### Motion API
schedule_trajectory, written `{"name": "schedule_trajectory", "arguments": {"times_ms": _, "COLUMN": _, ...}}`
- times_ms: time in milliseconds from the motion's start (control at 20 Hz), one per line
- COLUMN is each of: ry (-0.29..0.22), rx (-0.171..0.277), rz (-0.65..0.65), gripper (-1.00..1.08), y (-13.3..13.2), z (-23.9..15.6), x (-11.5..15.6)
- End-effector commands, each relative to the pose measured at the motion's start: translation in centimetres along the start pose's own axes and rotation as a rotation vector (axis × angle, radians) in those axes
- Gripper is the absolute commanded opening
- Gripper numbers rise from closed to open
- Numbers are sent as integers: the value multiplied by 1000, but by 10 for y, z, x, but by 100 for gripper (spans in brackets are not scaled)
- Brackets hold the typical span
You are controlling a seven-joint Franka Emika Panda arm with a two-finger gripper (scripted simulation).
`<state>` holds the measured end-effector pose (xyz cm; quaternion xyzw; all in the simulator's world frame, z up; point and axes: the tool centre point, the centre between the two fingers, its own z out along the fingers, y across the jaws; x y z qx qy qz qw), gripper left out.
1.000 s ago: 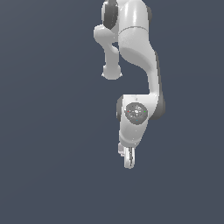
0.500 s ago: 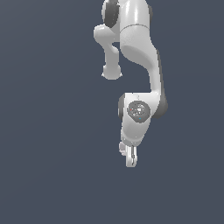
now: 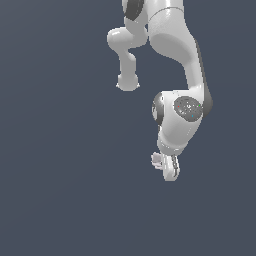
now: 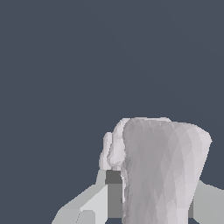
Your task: Pick up the object and move it to a goal position.
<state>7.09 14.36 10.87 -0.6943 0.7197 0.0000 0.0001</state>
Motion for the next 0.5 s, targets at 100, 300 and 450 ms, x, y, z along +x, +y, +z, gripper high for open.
{"name": "schedule_trajectory", "arguments": {"times_ms": 100, "ry": 0, "rx": 0, "rz": 1, "gripper": -100, "y": 9, "z": -18, "x": -26}}
{"name": "schedule_trajectory", "arguments": {"times_ms": 300, "ry": 0, "rx": 0, "rz": 1, "gripper": -100, "y": 12, "z": -24, "x": -35}}
{"name": "schedule_trajectory", "arguments": {"times_ms": 450, "ry": 0, "rx": 0, "rz": 1, "gripper": -100, "y": 10, "z": -24, "x": -34}}
